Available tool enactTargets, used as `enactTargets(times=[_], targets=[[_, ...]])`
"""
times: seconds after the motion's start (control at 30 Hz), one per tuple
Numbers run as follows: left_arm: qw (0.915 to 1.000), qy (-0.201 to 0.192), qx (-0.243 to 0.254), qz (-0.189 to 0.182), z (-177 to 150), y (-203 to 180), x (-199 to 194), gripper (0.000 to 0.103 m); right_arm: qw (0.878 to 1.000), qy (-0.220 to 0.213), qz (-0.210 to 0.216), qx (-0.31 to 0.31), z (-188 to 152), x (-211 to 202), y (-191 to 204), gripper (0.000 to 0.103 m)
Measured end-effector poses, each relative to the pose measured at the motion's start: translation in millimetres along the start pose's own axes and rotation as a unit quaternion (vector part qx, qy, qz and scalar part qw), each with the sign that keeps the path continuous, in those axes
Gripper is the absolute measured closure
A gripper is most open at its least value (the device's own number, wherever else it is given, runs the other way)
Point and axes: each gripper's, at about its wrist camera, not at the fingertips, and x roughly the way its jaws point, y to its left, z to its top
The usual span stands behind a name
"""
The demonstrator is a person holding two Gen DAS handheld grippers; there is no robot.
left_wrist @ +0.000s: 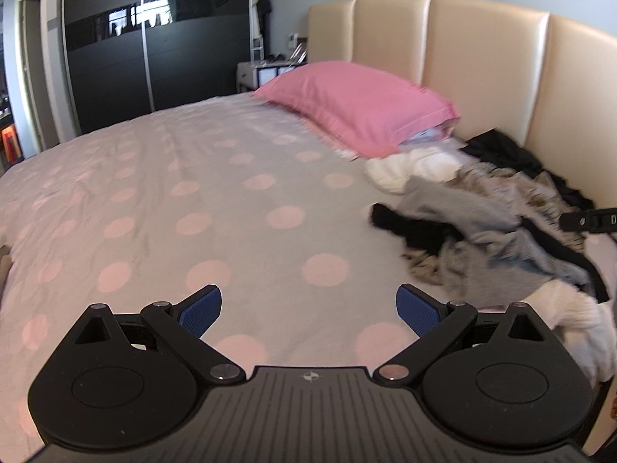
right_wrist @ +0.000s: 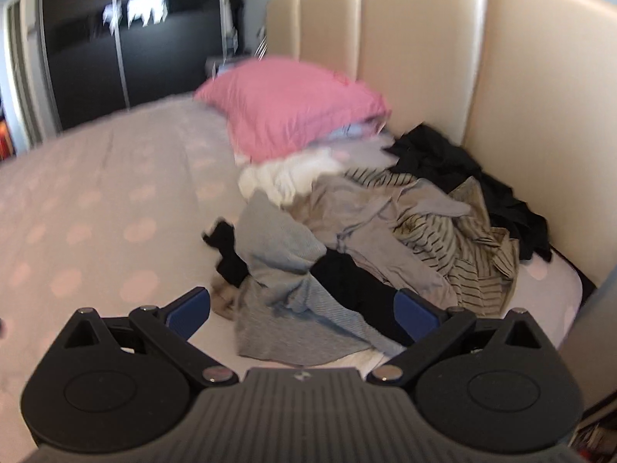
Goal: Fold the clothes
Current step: 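Reach into the heap and grasp the grey-and-black shirt with both grippers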
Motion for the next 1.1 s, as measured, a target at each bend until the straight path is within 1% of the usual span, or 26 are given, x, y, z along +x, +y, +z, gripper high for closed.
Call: enactTargets(times=[0.03, 0.07, 0.1, 0.17, 0.23, 0.27, 0.3, 0.33, 0.37, 0.43, 0.5, 0.53, 0.6, 0.67, 0.77, 0.83, 0.93, 1.03, 1.1], targets=[[1.0, 0.006, 0.0, 0.005, -1.4, 4.8, 4.5, 0.004, 1.0, 0.006, 0.001, -0.006, 1.4, 10.8, -1.8, 0.002], [0.9999, 0.011, 0.0, 0.01, -2.8, 9.7, 9.1, 0.004, 1.0, 0.015, 0.004, -0.01, 2.5, 22.1, -3.7, 0.005], [0.9998, 0.016, 0.0, 0.015, -4.1, 14.4, 13.4, 0.004, 1.0, 0.024, 0.007, -0.013, 3.6, 33.3, -5.7, 0.01], [0.9994, 0.027, 0.002, 0.021, -6.2, 23.6, 20.3, 0.004, 0.999, 0.043, 0.014, -0.021, 5.8, 55.8, -9.5, 0.014], [0.9989, 0.037, 0.004, 0.027, -8.2, 32.8, 27.2, 0.004, 0.998, 0.053, 0.011, -0.027, 6.9, 76.0, -11.9, 0.015], [0.9987, 0.042, 0.005, 0.03, -9.2, 37.3, 30.6, 0.004, 0.998, 0.058, 0.0, -0.028, 7.9, 86.2, -13.0, 0.019], [0.9983, 0.047, 0.005, 0.034, -10.2, 41.9, 34.1, 0.004, 0.997, 0.065, -0.008, -0.028, 8.8, 95.7, -14.7, 0.029], [0.998, 0.052, 0.006, 0.037, -11.2, 46.5, 37.5, 0.004, 0.997, 0.073, -0.013, -0.027, 9.6, 104.0, -16.7, 0.035], [0.9976, 0.057, 0.007, 0.04, -12.2, 51.1, 41.0, 0.004, 0.996, 0.083, -0.017, -0.028, 10.3, 111.8, -18.5, 0.044], [0.9967, 0.066, 0.008, 0.047, -13.9, 60.1, 47.3, 0.004, 0.995, 0.092, -0.018, -0.031, 10.8, 120.5, -20.8, 0.048], [0.9963, 0.067, 0.011, 0.053, -13.2, 65.6, 43.2, 0.004, 0.994, 0.097, -0.016, -0.038, 13.0, 125.0, -20.2, 0.062], [0.9962, 0.067, 0.014, 0.054, -12.7, 67.6, 39.3, 0.004, 0.994, 0.099, -0.015, -0.042, 14.4, 125.6, -19.0, 0.066], [0.996, 0.065, 0.018, 0.057, -11.7, 71.6, 31.5, 0.004, 0.994, 0.097, -0.011, -0.041, 17.8, 121.7, -16.8, 0.077], [0.9958, 0.064, 0.023, 0.06, -10.6, 75.5, 23.7, 0.004, 0.995, 0.09, 0.001, -0.032, 21.5, 113.1, -16.3, 0.083], [0.9955, 0.062, 0.03, 0.065, -9.1, 81.5, 12.0, 0.004, 0.997, 0.07, 0.041, -0.011, 30.3, 89.3, -13.2, 0.088], [0.9956, 0.057, 0.031, 0.068, -6.4, 87.0, 0.1, 0.004, 0.996, 0.052, 0.076, -0.008, 39.1, 68.1, -4.2, 0.089], [0.9966, 0.043, 0.019, 0.068, -0.4, 98.6, -24.1, 0.004, 0.991, 0.035, 0.129, -0.02, 52.9, 36.4, 25.1, 0.089], [0.997, 0.023, 0.012, 0.073, 3.3, 110.9, -51.5, 0.004, 0.984, 0.011, 0.171, -0.05, 61.7, 3.1, 69.0, 0.09], [0.9968, 0.009, 0.008, 0.08, 3.6, 119.7, -68.4, 0.004, 0.977, -0.001, 0.203, -0.066, 65.3, -18.2, 99.8, 0.09]])
